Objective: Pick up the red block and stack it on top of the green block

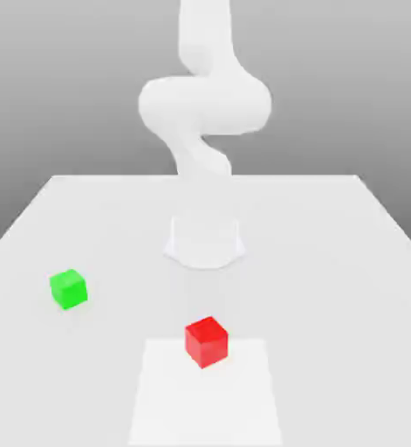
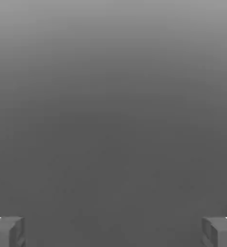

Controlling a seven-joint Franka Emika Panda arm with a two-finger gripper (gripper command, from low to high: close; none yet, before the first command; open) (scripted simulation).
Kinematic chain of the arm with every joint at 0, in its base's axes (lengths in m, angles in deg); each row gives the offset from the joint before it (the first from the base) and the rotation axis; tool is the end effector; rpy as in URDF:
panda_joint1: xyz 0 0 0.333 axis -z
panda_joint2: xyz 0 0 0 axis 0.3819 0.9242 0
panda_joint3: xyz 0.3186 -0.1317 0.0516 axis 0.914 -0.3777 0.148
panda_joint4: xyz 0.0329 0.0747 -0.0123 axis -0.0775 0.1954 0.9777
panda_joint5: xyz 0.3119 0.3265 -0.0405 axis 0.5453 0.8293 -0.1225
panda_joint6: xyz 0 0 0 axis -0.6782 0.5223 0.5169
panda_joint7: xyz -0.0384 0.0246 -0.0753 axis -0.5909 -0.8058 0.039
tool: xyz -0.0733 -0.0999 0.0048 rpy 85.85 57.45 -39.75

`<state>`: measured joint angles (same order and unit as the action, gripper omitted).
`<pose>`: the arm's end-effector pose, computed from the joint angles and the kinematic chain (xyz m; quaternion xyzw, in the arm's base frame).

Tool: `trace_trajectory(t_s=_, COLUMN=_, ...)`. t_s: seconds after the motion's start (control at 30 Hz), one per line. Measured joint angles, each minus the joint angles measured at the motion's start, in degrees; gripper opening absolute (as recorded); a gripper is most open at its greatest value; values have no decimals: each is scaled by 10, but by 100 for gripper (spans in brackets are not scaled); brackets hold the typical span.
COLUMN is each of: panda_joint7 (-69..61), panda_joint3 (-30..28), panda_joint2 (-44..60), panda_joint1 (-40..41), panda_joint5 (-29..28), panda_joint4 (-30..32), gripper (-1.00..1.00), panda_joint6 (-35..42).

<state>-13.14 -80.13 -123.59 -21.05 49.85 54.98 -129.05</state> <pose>0.4254 0.0014 0.6692 -0.8436 0.4043 -0.3193 0.1518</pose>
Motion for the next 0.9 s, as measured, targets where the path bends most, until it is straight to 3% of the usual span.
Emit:
trace_trajectory(t_s=0.37, panda_joint7=258, panda_joint3=75, panda_joint2=202, panda_joint1=65, panda_joint5=43, panda_joint4=183, gripper=0, panda_joint6=-152)
trace_trajectory(t_s=0.6, panda_joint7=439, panda_joint3=116, panda_joint2=328, panda_joint1=97, panda_joint5=41, panda_joint4=296, gripper=0, panda_joint6=-247)
trace_trajectory(t_s=0.77, panda_joint7=526, panda_joint3=113, panda_joint2=429, panda_joint1=113, panda_joint5=-22, panda_joint4=314, gripper=0, panda_joint6=-329)
trace_trajectory(t_s=0.9, panda_joint7=581, panda_joint3=41, panda_joint2=512, panda_joint1=59, panda_joint5=-97, panda_joint4=302, gripper=0, panda_joint6=-399)
